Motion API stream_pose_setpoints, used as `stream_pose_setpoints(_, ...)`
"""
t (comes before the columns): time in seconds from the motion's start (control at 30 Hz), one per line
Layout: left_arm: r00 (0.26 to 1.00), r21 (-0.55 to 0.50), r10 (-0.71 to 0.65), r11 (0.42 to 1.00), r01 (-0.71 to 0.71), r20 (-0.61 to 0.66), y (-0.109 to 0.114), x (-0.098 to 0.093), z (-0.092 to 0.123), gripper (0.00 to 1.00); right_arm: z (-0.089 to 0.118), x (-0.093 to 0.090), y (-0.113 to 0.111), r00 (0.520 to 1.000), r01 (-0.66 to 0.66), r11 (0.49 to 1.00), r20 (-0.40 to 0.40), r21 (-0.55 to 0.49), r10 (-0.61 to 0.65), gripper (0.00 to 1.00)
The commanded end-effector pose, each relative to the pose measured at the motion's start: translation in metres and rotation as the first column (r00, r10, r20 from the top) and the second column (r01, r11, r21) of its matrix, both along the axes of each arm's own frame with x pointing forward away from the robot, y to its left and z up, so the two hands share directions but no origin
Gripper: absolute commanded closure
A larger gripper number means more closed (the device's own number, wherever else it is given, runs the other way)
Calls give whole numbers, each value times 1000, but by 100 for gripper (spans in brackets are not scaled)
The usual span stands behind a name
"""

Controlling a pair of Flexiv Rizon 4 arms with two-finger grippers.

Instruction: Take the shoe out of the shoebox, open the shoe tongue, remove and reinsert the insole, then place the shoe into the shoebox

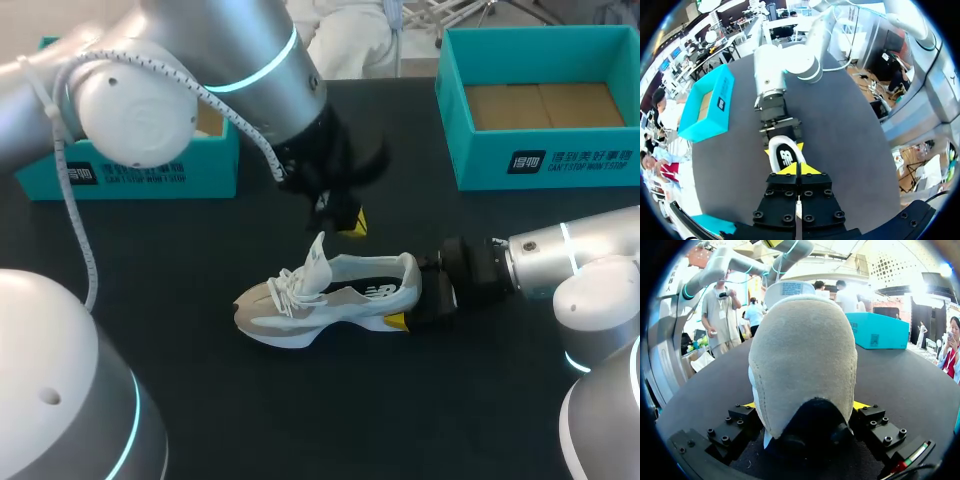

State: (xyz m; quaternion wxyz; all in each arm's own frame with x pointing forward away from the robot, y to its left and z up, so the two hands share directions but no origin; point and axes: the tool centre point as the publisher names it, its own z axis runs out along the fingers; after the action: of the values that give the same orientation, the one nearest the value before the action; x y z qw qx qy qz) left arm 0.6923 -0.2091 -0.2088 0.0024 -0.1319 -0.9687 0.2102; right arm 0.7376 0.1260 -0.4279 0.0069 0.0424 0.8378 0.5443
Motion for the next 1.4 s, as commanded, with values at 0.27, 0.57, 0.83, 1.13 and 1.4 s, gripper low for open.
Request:
stream_pose_setpoints(0.27, 994, 25, -108, 994, 108, -5, -10, 11, -51, 100, -12, 2, 5, 1000, 0, 1000, -1, -4, 0, 100)
stream_pose_setpoints(0.57, 1000, 70, -7, 998, 6, 6, -20, 28, -93, 100, -12, 2, 5, 1000, 0, 1000, -1, -4, 0, 100)
stream_pose_setpoints(0.83, 1000, 62, 3, 998, -3, 9, -20, 29, -95, 100, -12, 2, 5, 1000, 0, 1000, -1, -4, 0, 100)
stream_pose_setpoints(1.13, 1000, 62, 3, 998, -3, 9, -20, 29, -95, 100, -12, 2, 5, 1000, 0, 1000, -1, -4, 0, 100)
stream_pose_setpoints(1.4, 1000, 71, -7, 997, 8, -6, -25, 30, -101, 100, -12, 2, 5, 1000, 0, 1000, -1, -4, 0, 100)
